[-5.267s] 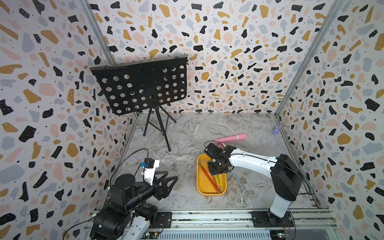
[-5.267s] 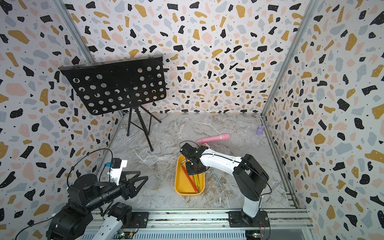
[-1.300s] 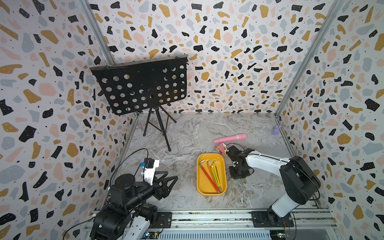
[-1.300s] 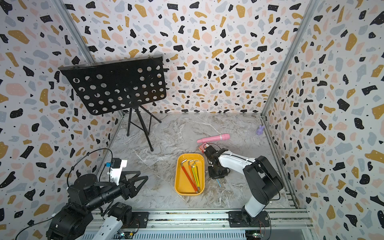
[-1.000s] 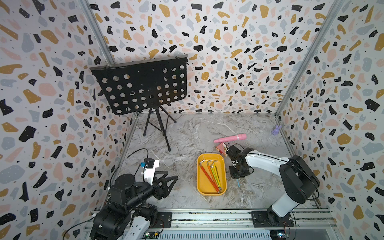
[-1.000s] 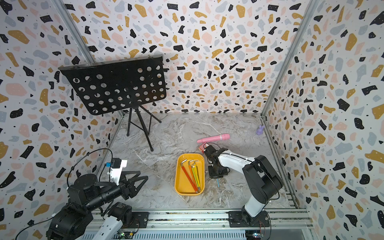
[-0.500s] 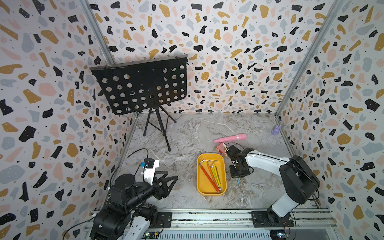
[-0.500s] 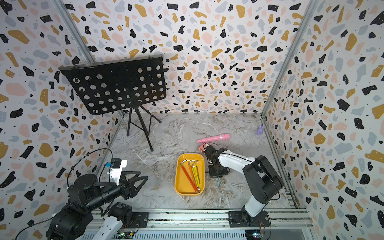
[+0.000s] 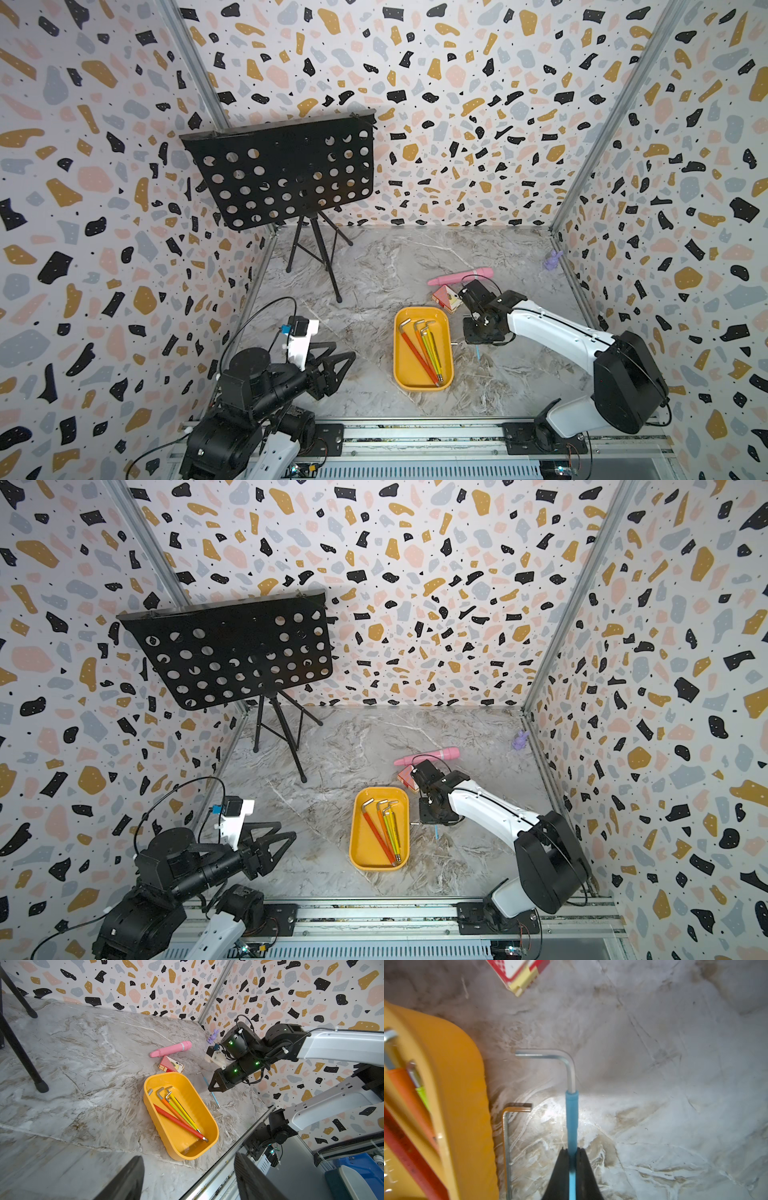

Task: Put the hex key on the desktop into the storage box
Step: Pick up the Allen key from the center of the board, then place the Allen key in the storage box.

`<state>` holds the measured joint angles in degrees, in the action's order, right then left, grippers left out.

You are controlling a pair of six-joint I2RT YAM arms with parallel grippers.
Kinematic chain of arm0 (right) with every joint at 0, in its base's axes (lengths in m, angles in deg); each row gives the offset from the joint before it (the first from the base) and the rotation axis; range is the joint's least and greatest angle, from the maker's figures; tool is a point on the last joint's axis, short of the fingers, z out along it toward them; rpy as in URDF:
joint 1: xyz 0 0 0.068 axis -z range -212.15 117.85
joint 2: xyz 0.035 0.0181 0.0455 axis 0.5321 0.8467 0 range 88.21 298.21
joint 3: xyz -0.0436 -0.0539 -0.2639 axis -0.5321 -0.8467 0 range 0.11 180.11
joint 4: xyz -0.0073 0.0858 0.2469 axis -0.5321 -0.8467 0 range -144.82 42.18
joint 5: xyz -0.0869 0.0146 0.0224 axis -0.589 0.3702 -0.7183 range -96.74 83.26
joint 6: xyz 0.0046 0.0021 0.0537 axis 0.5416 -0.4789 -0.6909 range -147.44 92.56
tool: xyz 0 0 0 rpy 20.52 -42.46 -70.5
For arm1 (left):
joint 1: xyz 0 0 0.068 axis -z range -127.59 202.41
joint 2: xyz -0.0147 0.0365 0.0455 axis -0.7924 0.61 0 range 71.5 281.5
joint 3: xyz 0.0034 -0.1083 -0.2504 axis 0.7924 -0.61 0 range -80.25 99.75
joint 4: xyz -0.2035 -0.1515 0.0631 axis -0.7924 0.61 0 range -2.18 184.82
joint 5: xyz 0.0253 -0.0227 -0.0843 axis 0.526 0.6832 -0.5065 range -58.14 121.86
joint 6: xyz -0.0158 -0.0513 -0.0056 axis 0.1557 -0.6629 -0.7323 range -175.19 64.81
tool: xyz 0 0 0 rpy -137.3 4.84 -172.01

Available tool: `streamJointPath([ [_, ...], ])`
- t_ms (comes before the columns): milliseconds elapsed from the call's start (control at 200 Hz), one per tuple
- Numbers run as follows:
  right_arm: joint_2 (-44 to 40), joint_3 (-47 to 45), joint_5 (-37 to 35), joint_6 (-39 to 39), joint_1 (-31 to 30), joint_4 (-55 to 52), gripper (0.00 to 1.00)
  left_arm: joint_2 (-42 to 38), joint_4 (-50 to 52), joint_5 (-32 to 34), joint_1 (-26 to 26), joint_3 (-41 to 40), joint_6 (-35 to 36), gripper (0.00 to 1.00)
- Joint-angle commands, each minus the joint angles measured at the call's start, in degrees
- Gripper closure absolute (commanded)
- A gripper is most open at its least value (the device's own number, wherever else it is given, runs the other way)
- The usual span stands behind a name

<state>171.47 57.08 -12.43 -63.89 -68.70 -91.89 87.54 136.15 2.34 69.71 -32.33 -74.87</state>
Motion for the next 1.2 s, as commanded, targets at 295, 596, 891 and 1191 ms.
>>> streamJointPath([
  [295,-2.48,10.24,-0.25,-3.87,-9.78,-4.54,1.0,-0.03,-2.86,-0.37,-0.53,-0.45,0.7,0.28],
  [596,2.73,12.81,3.92,-8.39,-14.19,-1.09,1.0,0.05,-2.9,-0.44,-0.6,-0.42,0.7,0.28],
  [891,9.0,12.14,6.03,-10.08,-14.3,1.93,1.0,-0.03,-2.88,-0.44,-0.61,-0.44,0.7,0.28],
  [1191,14.27,11.63,5.88,-11.04,-13.89,3.09,1.0,0.05,-2.86,-0.49,-0.6,-0.45,0.7,0.28],
])
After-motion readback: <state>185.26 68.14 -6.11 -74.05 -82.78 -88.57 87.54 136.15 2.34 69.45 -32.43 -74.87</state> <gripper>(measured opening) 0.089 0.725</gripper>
